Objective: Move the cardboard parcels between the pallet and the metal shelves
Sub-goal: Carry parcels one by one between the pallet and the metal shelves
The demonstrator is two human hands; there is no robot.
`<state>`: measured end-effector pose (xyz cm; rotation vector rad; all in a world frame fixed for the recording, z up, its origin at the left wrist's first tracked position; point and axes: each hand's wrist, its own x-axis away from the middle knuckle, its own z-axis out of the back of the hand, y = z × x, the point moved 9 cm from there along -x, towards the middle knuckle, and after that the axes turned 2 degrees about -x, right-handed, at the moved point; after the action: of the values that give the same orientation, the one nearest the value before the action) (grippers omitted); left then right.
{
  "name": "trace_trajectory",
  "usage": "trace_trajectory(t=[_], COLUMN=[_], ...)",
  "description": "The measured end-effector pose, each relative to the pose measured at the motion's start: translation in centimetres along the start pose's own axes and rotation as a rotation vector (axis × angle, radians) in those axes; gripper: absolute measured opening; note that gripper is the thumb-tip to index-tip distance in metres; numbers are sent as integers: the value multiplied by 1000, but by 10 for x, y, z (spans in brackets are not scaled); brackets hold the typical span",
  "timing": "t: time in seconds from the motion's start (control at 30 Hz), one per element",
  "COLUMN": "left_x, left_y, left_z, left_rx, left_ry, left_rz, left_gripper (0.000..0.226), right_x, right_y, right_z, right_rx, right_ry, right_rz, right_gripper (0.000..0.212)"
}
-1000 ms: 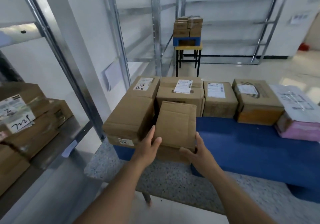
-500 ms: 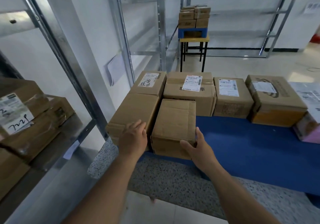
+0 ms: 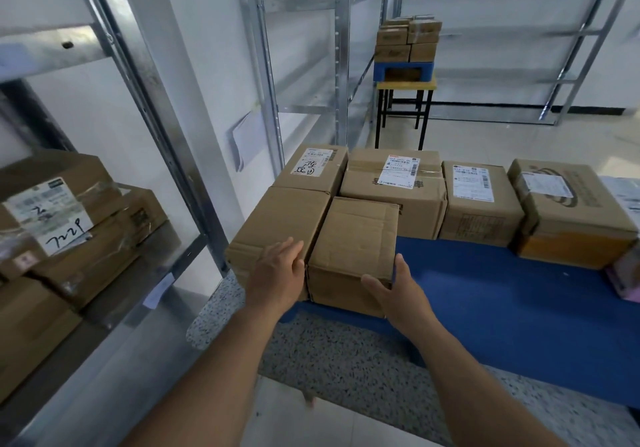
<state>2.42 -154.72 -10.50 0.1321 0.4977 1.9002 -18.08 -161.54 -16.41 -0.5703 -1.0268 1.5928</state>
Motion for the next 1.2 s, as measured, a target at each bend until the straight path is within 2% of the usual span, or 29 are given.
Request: trace_trajectory(t=[0.1, 0.27, 0.37, 0.8, 1.0, 1.2], left_x=[15, 49, 73, 201, 248, 289], left_y=[3, 14, 19, -17, -52, -104], left_z=[11, 30, 43, 113, 145, 190], left_rx=[41, 71, 64, -10, -72, -126], left_ry=[60, 127, 160, 381, 458, 584], left_rz=[15, 39, 59, 251, 340, 413], left_gripper=[44, 47, 48, 49, 49, 47], right_x=[8, 40, 63, 163, 197, 234], right_y=[-19, -62, -86, -158, -190, -238], right_z=[16, 33, 30, -40, -90, -155], right_rx=[73, 201, 218, 184, 179, 166], right_ry=[100, 256, 276, 75, -56, -186], right_rz=[75, 276, 380, 730, 802, 929], right_gripper=[82, 66, 57, 27, 40, 39])
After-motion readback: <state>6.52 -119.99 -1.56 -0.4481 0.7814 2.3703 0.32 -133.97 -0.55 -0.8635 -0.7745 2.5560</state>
